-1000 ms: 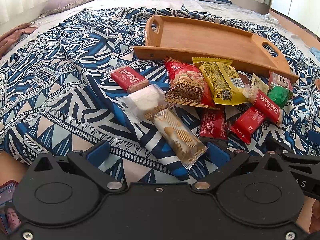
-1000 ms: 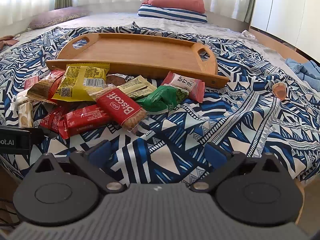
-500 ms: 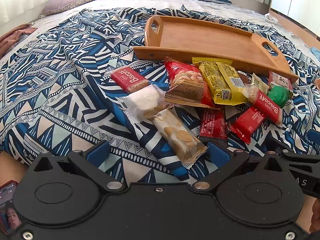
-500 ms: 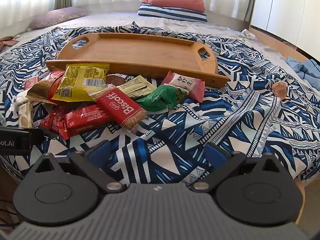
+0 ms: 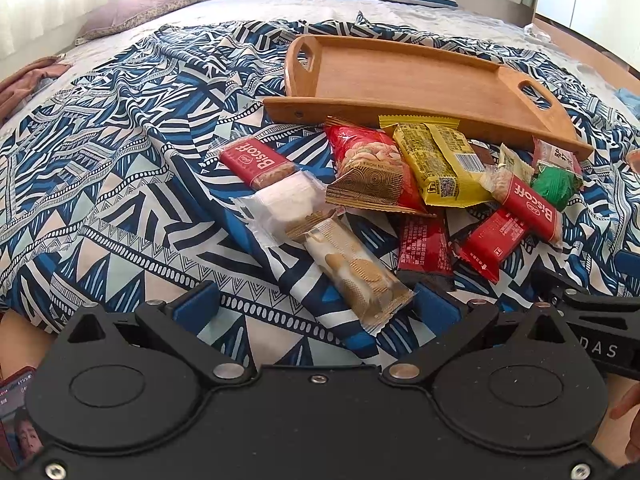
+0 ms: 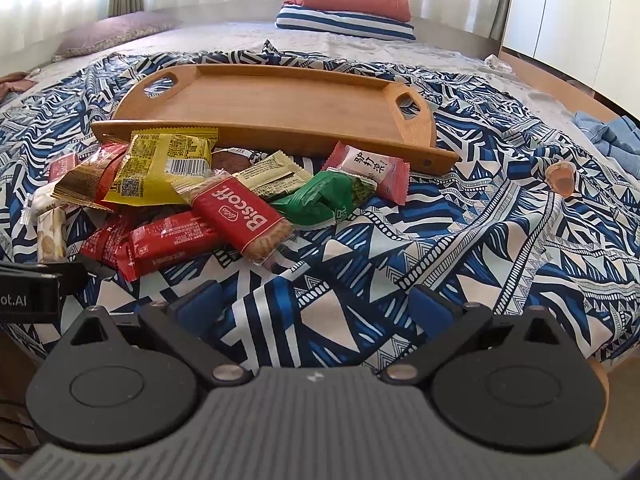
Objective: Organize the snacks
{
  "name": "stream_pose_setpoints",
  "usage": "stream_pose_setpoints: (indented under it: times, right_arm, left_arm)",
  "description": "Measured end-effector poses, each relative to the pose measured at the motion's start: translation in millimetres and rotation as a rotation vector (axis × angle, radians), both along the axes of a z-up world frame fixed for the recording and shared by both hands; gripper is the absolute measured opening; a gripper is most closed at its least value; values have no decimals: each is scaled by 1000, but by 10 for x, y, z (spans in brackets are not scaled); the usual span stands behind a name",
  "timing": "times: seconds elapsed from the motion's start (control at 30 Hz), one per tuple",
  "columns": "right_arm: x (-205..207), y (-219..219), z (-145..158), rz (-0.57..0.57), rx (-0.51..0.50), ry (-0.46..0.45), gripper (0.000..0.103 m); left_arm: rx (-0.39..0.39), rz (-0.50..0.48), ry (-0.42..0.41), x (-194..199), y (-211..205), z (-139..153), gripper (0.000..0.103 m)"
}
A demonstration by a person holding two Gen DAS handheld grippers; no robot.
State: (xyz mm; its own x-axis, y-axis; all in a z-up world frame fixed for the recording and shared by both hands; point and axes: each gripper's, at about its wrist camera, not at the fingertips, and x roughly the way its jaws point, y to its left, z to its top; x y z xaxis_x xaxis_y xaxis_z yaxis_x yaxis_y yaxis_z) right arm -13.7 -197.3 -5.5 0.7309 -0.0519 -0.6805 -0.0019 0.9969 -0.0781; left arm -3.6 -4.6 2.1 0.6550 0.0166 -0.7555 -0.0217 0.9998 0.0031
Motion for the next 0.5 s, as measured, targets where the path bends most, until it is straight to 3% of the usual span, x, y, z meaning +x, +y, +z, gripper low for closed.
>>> stream_pose_setpoints:
  times: [0.37,0.5]
  right_arm:
    - [60,118,51,-64,-46,58,103]
    - [55,44,39,-53,-5,52,103]
  left_arm:
    - [-6,-2,32,49,27,17,103]
    - [-10,-4,34,53,36,5,103]
